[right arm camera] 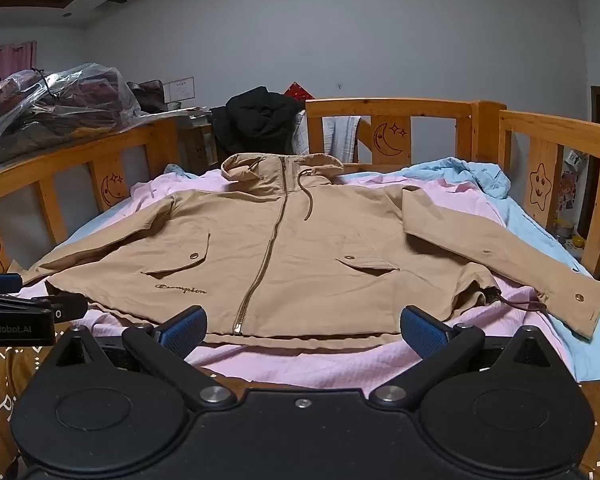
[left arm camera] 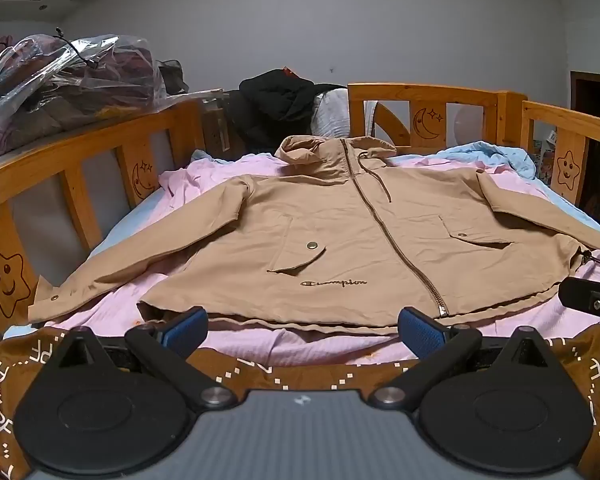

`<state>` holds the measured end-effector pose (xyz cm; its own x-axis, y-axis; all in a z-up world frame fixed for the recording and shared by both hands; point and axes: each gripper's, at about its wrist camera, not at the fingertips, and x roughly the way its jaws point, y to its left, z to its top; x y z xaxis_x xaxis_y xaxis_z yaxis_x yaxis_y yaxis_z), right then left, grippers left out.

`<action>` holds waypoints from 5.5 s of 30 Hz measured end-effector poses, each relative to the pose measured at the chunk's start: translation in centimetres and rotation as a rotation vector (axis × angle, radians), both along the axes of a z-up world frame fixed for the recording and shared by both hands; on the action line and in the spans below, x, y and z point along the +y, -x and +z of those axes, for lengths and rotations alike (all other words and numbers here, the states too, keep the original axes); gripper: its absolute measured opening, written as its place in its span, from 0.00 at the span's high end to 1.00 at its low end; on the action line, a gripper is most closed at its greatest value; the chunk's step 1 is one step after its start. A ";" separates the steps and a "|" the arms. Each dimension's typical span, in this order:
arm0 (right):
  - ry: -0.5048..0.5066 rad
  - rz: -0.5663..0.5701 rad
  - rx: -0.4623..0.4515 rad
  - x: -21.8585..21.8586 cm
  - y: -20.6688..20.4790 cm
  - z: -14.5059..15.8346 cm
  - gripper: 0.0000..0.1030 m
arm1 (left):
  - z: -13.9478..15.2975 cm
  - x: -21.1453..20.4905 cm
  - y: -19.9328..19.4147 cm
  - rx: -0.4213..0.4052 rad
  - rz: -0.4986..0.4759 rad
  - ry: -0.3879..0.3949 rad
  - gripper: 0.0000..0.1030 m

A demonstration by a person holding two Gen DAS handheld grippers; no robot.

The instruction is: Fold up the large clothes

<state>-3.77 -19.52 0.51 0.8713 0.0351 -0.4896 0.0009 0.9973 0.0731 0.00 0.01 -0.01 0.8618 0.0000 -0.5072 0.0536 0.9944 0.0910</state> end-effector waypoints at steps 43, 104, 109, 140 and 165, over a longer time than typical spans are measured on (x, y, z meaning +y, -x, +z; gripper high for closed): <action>0.000 0.000 0.002 -0.1 0.1 0.1 0.00 | 0.0 0.0 0.0 -0.004 0.000 0.001 0.00; -0.012 -0.121 -0.014 -3.6 -0.5 2.3 0.00 | 1.7 0.4 -6.8 0.283 0.039 0.098 0.01; -0.094 -0.124 0.001 -8.6 -2.6 4.6 0.00 | 10.0 0.2 -10.6 0.250 0.041 0.111 0.01; -0.966 -1.321 -0.073 -25.4 -11.4 -9.4 0.46 | 1.1 -15.8 -35.1 0.225 -0.475 0.019 0.01; 0.050 -0.533 -0.251 -31.2 -31.5 18.4 0.97 | -6.0 -10.2 -40.2 0.430 -0.400 0.203 0.01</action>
<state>27.72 -50.67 18.94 0.8518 -0.4571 -0.2559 0.4914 0.8664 0.0884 40.25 -10.23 -6.04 0.4934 -0.4141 -0.7649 0.4159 0.8847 -0.2107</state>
